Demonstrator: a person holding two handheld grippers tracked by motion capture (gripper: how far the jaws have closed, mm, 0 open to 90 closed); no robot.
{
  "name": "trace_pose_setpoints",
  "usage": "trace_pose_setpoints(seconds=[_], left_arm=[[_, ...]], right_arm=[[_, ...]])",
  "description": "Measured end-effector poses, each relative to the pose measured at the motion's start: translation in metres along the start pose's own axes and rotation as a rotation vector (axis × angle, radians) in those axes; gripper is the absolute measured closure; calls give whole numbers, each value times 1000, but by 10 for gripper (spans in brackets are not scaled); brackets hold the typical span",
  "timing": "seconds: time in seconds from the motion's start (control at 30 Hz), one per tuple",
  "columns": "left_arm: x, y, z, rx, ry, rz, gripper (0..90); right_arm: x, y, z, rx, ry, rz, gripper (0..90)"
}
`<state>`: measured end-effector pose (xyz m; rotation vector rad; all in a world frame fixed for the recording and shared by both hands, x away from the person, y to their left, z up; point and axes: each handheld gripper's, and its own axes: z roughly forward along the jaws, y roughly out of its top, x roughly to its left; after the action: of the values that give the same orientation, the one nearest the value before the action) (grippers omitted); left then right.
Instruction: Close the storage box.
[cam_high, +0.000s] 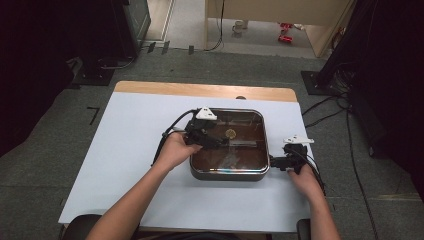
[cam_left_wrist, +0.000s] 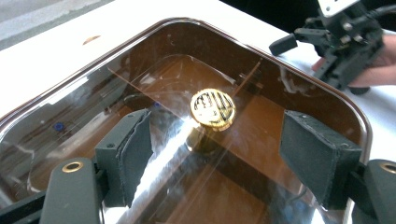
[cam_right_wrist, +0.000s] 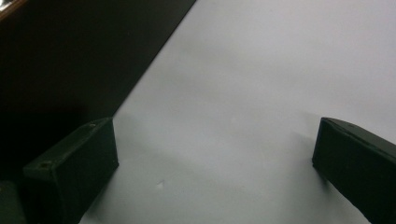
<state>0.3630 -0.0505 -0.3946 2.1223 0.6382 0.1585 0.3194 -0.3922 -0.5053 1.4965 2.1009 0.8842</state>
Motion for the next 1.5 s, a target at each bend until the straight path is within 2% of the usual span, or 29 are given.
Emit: trace_pose_setpoints(seconds=[0.1,0.2,0.43,0.5,0.8,0.9,1.1,1.23,1.5], left_arm=[[0,-2,-9,-4,-9,3,257],[1,-7,-20,-1,10,33,257],[2,-22,-34,-14,22,56,257],[3,-26,-38,-20,1,47,257],[12,-47,-59,-36,38,19,252],[17,-59,-68,-39,51,9,252],[23,-70,-83,-73,62,-10,252],[30,-83,-88,-79,81,-27,252],[42,-118,-89,-46,120,-67,253]], right_arm=[[0,0,0,0,0,1,0],[0,0,0,0,0,1,0],[0,0,0,-1,1,1,0],[0,0,0,-1,0,-1,0],[0,0,0,-1,1,1,0],[0,0,0,-1,1,0,0],[0,0,0,-1,1,1,0],[0,0,0,-1,1,0,0],[0,0,0,-1,0,1,0]])
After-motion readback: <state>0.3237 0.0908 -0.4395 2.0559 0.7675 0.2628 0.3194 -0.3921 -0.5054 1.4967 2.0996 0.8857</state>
